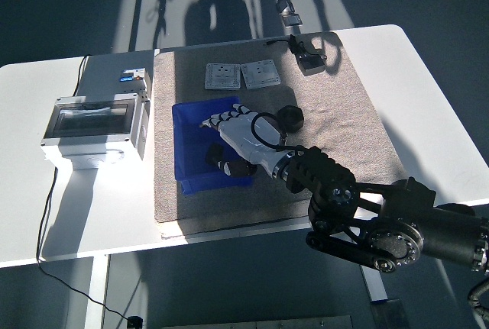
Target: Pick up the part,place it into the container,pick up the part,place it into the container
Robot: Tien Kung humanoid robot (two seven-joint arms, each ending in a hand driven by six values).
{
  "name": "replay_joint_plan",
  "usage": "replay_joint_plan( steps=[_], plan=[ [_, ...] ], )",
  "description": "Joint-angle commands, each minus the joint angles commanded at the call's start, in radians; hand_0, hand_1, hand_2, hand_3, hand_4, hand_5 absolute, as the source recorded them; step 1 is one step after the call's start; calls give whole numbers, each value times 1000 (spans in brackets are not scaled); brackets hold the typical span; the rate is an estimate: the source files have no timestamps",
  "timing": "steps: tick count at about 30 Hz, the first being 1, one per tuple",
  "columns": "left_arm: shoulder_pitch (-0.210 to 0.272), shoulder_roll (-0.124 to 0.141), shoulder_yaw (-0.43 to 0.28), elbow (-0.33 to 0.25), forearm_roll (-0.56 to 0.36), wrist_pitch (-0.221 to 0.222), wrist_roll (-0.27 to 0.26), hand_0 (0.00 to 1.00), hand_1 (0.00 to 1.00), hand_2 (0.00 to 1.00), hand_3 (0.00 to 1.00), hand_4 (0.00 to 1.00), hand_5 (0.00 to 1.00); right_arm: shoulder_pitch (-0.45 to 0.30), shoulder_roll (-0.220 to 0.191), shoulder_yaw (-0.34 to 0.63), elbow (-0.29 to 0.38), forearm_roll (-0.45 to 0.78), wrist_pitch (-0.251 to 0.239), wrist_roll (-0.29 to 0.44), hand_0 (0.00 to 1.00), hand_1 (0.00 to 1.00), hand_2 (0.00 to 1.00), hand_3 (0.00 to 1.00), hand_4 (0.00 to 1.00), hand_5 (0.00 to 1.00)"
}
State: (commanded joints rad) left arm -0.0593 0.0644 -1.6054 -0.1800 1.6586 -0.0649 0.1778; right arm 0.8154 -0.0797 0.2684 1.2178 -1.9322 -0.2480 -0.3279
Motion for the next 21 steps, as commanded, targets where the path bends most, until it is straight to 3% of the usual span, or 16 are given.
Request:
replay_joint_plan(
  steps=[3,4,9,14,16,17,21],
  plan=[
    [1,1,-3,0,1,0,0,709,722,748,670,998,998,-2,1,5,-3,4,-9,8,998,964,938,917,714,333],
    [2,1,-4,0,0,1,-1,708,720,745,669,998,998,-4,1,8,-5,8,-18,12,998,958,947,940,887,449],
    [4,2,-7,0,-2,6,-5,708,720,745,669,998,998,-16,-5,59,-30,79,-120,50,998,958,947,940,887,449],
    [1,0,-9,0,1,6,-5,707,719,742,661,998,998,-6,-18,142,-112,135,-215,77,998,923,927,915,891,456],
    [0,-1,-9,0,1,7,-5,705,720,742,662,998,998,6,-19,166,-159,147,-223,81,998,923,927,915,891,456],
    [0,-1,-9,0,1,7,-5,705,720,742,662,998,998,11,-18,173,-185,152,-218,81,961,893,905,887,839,429],
    [-4,-2,-8,0,2,8,-6,705,720,742,662,998,998,30,-2,163,-285,189,-178,79,961,893,905,887,839,429]
  ],
)
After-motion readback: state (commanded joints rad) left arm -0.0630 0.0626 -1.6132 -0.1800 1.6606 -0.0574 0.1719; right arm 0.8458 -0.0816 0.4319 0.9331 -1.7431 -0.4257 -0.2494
